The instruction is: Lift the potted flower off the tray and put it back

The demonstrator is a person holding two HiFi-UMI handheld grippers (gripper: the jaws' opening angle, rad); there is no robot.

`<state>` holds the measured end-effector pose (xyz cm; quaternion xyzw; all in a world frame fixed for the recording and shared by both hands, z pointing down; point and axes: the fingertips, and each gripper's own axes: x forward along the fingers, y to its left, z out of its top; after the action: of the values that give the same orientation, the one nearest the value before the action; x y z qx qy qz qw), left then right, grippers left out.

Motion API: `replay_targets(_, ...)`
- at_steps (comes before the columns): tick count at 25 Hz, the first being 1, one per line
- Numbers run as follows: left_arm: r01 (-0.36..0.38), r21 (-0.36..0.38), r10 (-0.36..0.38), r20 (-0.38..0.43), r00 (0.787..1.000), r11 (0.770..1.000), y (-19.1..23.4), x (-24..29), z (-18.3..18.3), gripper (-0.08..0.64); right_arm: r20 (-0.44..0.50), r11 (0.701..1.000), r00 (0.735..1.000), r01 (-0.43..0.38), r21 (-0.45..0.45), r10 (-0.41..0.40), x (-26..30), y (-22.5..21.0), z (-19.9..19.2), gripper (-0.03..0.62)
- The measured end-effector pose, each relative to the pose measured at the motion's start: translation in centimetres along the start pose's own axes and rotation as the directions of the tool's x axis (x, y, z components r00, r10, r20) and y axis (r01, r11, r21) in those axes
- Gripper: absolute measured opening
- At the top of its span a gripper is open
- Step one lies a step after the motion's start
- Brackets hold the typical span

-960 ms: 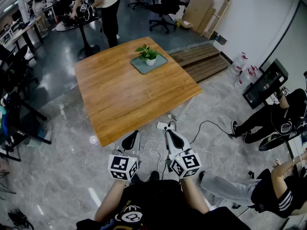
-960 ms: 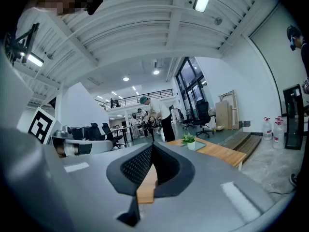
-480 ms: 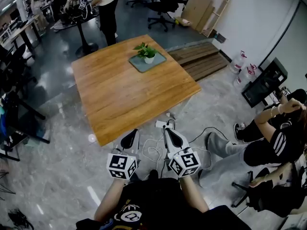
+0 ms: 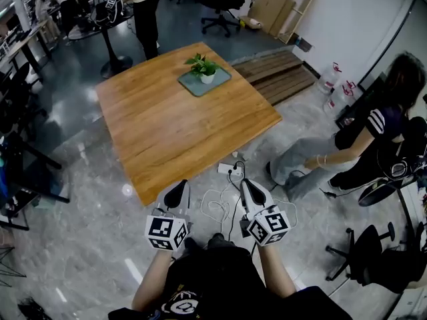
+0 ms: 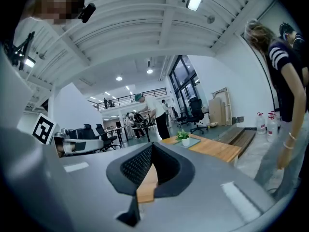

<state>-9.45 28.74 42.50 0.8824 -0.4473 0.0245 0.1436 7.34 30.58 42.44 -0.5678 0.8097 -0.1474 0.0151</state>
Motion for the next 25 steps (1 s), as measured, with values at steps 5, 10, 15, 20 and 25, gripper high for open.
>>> replay_targets(5, 0.072, 0.031, -0.07, -0.05, 0.996, 0.997, 0.6, 1.7, -1.2, -0.003, -0.024, 1.0, 1.0, -0.013, 0.028, 0.014, 1.5, 1.8, -1.7, 0.0)
replay_targets(10, 0.088, 0.026, -0.087, -0.054, 0.995, 0.996, 1.1, 5.5, -1.9, -0.003, -0.05, 0.998, 0.998, -0.046, 0.05, 0.049, 5.2, 1.1, -3.5, 0.0)
replay_targets(15, 0.072, 0.012, -0.072, -0.042, 0.997, 0.997, 4.6, 11.0, -0.3, -0.003, -0.067, 0.995, 0.994, -0.083, 0.058, 0.087, 12.3, -0.8, -3.5, 0.0)
replay_targets(20, 0.032, 0.021, -0.031, -0.043, 0.999, 0.999, 8.2, 19.4, 1.2, -0.003, -0.076, 0.991, 0.989, -0.122, 0.062, 0.127, 20.2, -5.8, -2.3, -0.001)
replay_targets(25, 0.022, 0.049, -0.019, -0.067, 0.998, 0.999, 10.4, 29.4, 1.6, -0.003, -0.091, 0.985, 0.982, -0.163, 0.063, 0.168, 27.6, -11.9, -1.2, 0.0)
